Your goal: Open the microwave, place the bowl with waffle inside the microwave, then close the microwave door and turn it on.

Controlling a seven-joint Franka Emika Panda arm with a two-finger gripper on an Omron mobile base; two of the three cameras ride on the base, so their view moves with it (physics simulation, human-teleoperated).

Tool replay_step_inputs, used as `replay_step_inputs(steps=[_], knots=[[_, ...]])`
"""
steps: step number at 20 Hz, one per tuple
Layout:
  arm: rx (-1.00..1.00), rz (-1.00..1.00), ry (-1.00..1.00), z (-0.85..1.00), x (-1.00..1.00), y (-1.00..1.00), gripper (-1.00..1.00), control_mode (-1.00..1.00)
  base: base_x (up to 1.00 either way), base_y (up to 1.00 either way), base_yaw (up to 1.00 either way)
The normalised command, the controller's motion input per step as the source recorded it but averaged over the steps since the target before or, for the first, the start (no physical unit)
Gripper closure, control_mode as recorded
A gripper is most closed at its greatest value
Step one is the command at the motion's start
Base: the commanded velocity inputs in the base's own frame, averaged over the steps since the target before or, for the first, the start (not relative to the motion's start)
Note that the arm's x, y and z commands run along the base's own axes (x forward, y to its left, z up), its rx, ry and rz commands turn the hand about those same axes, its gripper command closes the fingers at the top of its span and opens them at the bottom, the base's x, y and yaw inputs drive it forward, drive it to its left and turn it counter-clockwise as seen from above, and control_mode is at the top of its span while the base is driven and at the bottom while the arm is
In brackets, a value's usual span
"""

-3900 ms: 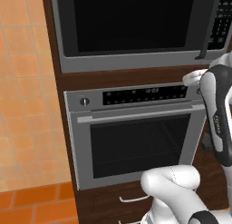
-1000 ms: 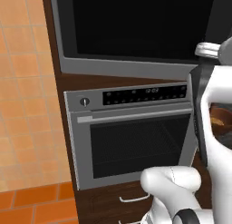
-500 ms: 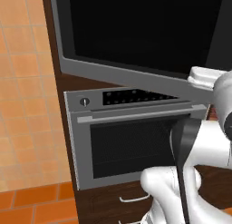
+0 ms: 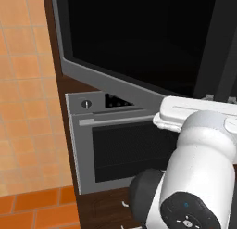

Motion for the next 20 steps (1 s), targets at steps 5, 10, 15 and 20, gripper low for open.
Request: replay_step_inputs(steps=[5, 10, 15, 20], knots=[[0.0, -0.06, 0.0, -0.03, 0.19, 0.22, -1.0, -1.0, 0.0, 0.0, 0.0], [0.01, 0.0, 0.0, -0.03, 0.21, 0.07, -1.0, -1.0, 0.0, 0.0, 0.0], [0.0, -0.06, -0.01, 0.14, -0.06, 0.01, -1.0, -1.0, 0.0, 0.0, 0.0], [0.0, -0.02, 0.0, 0.07, -0.65, 0.14, -1.0, -1.0, 0.0, 0.0, 0.0]])
